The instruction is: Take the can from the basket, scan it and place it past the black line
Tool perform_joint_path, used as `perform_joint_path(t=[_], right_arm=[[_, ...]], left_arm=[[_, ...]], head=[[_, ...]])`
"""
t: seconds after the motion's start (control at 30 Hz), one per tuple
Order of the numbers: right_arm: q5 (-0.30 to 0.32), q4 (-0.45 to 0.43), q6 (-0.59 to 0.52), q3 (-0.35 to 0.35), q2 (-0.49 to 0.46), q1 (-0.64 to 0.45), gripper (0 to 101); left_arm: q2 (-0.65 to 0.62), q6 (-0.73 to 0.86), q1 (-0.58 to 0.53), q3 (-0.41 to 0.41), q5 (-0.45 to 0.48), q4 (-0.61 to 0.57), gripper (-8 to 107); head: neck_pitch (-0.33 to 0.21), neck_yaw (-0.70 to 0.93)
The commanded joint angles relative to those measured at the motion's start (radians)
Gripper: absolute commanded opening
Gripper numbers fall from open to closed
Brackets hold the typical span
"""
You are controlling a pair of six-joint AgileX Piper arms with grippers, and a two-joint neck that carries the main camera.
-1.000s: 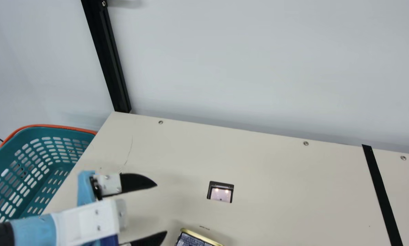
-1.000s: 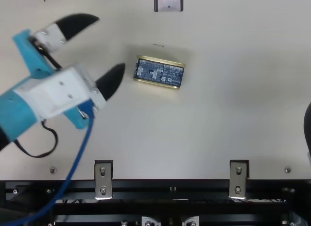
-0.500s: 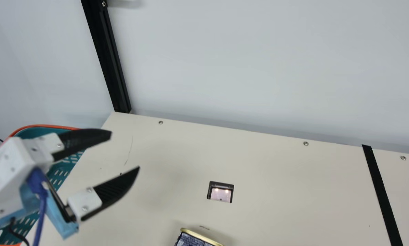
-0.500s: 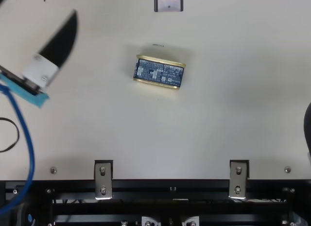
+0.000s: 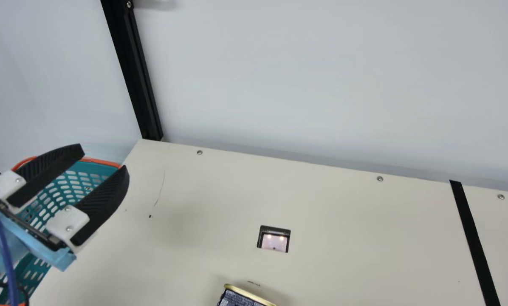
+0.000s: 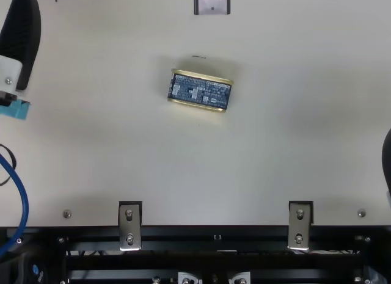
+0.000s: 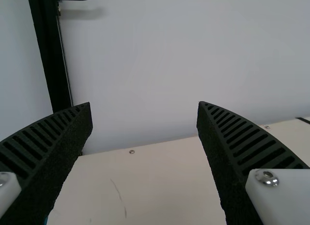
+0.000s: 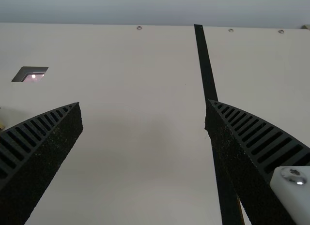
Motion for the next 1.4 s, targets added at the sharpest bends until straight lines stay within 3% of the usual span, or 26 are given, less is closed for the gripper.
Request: perform_joint_path(t=[0.0,0.27,0.43,0.8,1.0,1.17,1.37], right_arm=[[0.000,0.000,0.000,0.000,0.000,0.000,101],[0.000,0.000,0.000,0.000,0.000,0.000,101],[0.001,0.000,0.000,0.000,0.000,0.000,101],[0.001,0.000,0.000,0.000,0.000,0.000,101],[-0.002,-0.002,0.001,-0.003,0.004,0.004,101],[-0.056,-0.017,-0.024,-0.053,0.085,0.056,101],[-0.151,-0.041,-0.087,-0.175,0.257,0.148,101]], left_arm=[[0.000,0.000,0.000,0.000,0.000,0.000,90],[0.003,0.024,-0.011,0.007,0.007,-0.056,90],[-0.054,-0.004,-0.028,0.021,0.066,-0.061,90],[-0.190,-0.011,-0.030,0.130,0.132,-0.108,90],[-0.190,-0.013,-0.030,0.129,0.136,-0.108,90],[-0.190,-0.013,-0.030,0.129,0.136,-0.108,90],[-0.190,-0.013,-0.030,0.129,0.136,-0.108,90]], head=[[-0.037,0.000],[-0.037,0.000],[-0.037,0.000],[-0.037,0.000],[-0.037,0.000],[-0.037,0.000],[-0.037,0.000]])
